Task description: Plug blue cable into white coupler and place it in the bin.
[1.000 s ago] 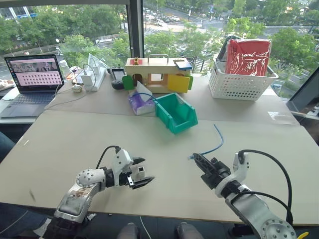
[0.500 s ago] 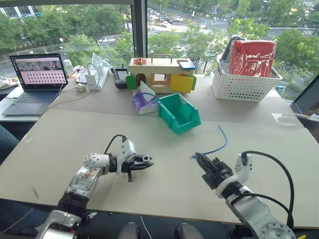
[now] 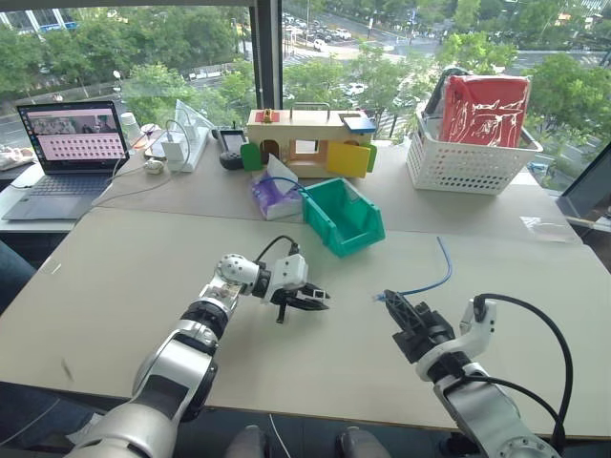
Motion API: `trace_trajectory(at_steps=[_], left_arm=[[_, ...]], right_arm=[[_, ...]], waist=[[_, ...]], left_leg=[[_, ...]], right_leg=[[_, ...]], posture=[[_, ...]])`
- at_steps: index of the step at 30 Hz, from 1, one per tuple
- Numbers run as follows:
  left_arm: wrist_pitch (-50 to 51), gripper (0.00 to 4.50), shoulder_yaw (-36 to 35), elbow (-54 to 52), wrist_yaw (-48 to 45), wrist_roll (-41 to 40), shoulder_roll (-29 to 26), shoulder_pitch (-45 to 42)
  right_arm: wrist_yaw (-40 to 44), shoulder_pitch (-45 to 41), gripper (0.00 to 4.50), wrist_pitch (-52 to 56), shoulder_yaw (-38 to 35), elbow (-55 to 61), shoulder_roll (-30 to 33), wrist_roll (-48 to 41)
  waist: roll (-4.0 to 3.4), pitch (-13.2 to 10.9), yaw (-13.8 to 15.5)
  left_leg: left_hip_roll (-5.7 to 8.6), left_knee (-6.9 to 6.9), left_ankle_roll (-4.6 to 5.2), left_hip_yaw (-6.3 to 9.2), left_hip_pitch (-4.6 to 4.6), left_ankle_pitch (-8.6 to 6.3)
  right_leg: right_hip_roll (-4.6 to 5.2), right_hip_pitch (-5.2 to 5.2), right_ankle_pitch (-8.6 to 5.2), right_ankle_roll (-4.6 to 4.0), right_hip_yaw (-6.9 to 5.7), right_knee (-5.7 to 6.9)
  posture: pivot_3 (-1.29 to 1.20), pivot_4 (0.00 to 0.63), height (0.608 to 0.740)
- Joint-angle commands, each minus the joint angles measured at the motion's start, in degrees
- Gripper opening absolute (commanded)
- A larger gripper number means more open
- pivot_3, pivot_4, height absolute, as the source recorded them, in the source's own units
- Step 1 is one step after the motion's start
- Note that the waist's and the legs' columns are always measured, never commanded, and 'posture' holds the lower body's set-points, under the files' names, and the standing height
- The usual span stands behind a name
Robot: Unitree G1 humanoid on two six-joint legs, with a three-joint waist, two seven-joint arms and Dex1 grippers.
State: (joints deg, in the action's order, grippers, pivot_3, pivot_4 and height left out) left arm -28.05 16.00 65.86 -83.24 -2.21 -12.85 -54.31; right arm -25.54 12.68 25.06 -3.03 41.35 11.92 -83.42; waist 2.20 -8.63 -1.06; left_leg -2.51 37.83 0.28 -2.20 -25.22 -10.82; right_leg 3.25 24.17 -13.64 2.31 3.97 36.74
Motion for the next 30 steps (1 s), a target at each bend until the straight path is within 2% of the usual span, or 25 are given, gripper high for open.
trace_trajectory(at_steps=[1,12,14,15,16,22,27,30], left_arm=[[-3.48,0.49,-0.12,3.73,-0.70,2.85,0.74,-3.75],[-1.82,0.49,-1.84,9.57,6.87,8.81,1.13,-7.77],[-1.16,1.52,-2.36,9.83,7.65,9.26,0.73,-7.58],[-0.86,1.71,-2.59,9.92,7.91,9.48,0.55,-7.46],[-0.69,2.21,-2.78,9.97,8.17,9.78,0.21,-7.21],[-0.08,4.45,-5.22,9.44,10.09,9.18,-1.12,-6.17],[1.70,4.49,-7.97,8.19,8.97,7.47,-2.51,-4.62],[4.83,4.49,-11.53,6.36,5.44,3.72,-3.70,-2.67]], right_arm=[[-0.07,0.40,0.00,-1.80,-0.44,3.27,-0.75,0.64],[-0.36,1.49,0.00,-1.89,-0.09,4.36,-0.59,0.98],[-0.40,1.57,0.00,-1.80,-0.11,4.39,-0.44,0.81],[-0.45,1.61,0.00,-1.76,-0.15,4.42,-0.36,0.69],[-0.49,1.65,0.00,-1.72,-0.18,4.44,-0.26,0.56],[-0.47,1.81,0.00,-1.57,-0.06,4.32,0.27,0.04],[-0.32,1.52,0.00,-1.42,0.20,3.91,0.37,-0.23],[-0.11,1.09,0.00,-1.21,0.37,3.33,0.40,-0.54]], waist=[[0.00,0.00,0.01],[0.01,0.00,0.07],[0.01,0.00,0.07],[0.01,0.00,0.05],[0.01,0.00,0.04],[0.01,0.00,-0.03],[0.01,0.00,0.03],[0.01,0.01,-0.13]], left_leg=[[0.00,0.00,0.00,0.01,0.00,0.00],[0.01,0.02,0.02,0.06,0.00,0.01],[0.01,0.02,0.02,0.07,0.01,0.01],[0.01,0.02,0.03,0.06,0.01,0.02],[0.01,0.02,0.03,0.07,0.01,0.02],[0.00,0.02,0.03,0.07,0.02,0.02],[0.00,0.02,0.03,0.07,0.01,0.02],[0.00,0.02,0.03,0.06,0.02,0.02]], right_leg=[[-0.01,0.00,0.00,0.00,0.00,0.01],[0.00,-0.03,0.00,0.02,-0.01,0.02],[0.00,-0.03,0.01,0.02,-0.01,0.03],[0.00,-0.03,0.01,0.03,-0.01,0.03],[0.00,-0.03,0.01,0.03,-0.01,0.03],[-0.01,-0.02,0.01,0.02,-0.01,0.04],[-0.01,-0.03,0.01,0.02,-0.01,0.05],[-0.01,-0.02,0.02,0.02,-0.01,0.06]], posture=[[0.00,0.150,0.740],[0.00,0.150,0.740],[0.00,0.150,0.740],[0.00,0.150,0.740],[0.00,0.150,0.740],[0.00,0.150,0.740],[0.00,0.150,0.740],[0.00,0.150,0.740]])
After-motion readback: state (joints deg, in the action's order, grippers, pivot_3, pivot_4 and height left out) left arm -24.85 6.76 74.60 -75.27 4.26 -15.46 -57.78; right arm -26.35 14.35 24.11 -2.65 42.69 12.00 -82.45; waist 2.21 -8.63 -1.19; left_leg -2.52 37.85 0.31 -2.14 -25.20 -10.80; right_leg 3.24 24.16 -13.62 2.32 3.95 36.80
